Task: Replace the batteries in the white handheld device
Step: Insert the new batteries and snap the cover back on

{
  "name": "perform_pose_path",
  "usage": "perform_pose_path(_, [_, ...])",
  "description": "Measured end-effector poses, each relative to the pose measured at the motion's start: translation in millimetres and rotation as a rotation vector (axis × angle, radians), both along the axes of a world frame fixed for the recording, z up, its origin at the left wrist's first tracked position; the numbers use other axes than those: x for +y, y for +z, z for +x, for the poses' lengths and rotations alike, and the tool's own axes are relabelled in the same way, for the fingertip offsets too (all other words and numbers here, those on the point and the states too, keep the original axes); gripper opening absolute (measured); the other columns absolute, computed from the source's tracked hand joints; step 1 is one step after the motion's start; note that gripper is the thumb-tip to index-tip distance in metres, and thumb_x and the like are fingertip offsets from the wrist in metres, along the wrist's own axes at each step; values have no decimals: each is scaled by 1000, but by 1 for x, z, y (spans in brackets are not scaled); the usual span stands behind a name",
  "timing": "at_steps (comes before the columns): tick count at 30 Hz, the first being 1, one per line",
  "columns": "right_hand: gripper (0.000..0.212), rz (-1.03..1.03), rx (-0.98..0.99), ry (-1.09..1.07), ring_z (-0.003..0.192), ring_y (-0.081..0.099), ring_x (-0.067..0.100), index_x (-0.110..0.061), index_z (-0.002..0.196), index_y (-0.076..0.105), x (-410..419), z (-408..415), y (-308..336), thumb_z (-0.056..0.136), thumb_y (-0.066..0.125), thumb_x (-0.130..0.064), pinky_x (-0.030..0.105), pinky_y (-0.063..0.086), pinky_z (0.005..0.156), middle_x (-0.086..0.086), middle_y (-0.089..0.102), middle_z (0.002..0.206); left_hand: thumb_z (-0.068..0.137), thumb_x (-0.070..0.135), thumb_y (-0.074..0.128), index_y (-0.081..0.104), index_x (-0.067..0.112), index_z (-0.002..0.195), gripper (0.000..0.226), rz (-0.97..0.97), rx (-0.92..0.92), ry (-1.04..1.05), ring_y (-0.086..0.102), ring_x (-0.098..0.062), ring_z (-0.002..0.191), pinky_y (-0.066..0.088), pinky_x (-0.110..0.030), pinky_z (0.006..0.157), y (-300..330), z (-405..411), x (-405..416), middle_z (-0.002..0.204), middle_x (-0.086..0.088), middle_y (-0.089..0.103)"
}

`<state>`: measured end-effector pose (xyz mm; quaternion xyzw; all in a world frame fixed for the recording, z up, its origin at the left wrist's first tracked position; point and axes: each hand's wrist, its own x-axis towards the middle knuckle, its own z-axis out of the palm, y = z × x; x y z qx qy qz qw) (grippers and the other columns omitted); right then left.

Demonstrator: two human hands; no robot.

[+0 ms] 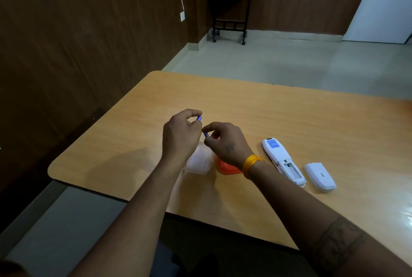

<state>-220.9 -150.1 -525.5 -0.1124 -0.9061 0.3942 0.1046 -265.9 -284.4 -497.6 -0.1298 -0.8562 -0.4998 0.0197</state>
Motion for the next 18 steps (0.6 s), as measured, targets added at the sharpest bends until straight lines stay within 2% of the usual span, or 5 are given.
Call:
perform_pose_path(2, [26,-124,35,-26,71,71,21,-21,113,77,6,17,4,90,65,-16,45,62,72,2,75,83,96,8,52,76,25,116,36,87,-91,-29,70,-18,64,61,-32,58,1,9,9,79,-6,71])
perform_pose_path(4, [24,-226,38,-60,66,75,21,-18,112,76,17,36,8,91,65,-10,44,66,68,5,75,80,93,5,52,75,21,110,33,151,-151,-53,68,-13,57,58,-30,56,1,18,20,79,-8,71])
perform_pose_path(8, [24,-311,39,-161,68,77,27,-15,106,77,46,78,13,89,65,-4,45,66,65,4,72,78,87,-2,55,73,18,100,30,264,-278,-129,67,-20,57,61,-37,62,2,36,45,73,-11,70])
perform_pose_path(13, [27,-229,35,-341,59,74,20,-24,101,79,102,131,7,85,67,-5,45,66,67,2,76,70,91,-4,59,70,9,98,19,227,-420,-284,67,-23,58,59,-35,59,1,74,85,78,-14,71])
perform_pose_path(18, [23,-98,-1,-379,66,74,18,-23,100,79,139,152,5,85,71,-7,38,63,68,0,77,71,92,-6,59,71,9,111,27,66,-370,-377,69,-26,60,61,-33,58,-8,97,113,66,-11,70])
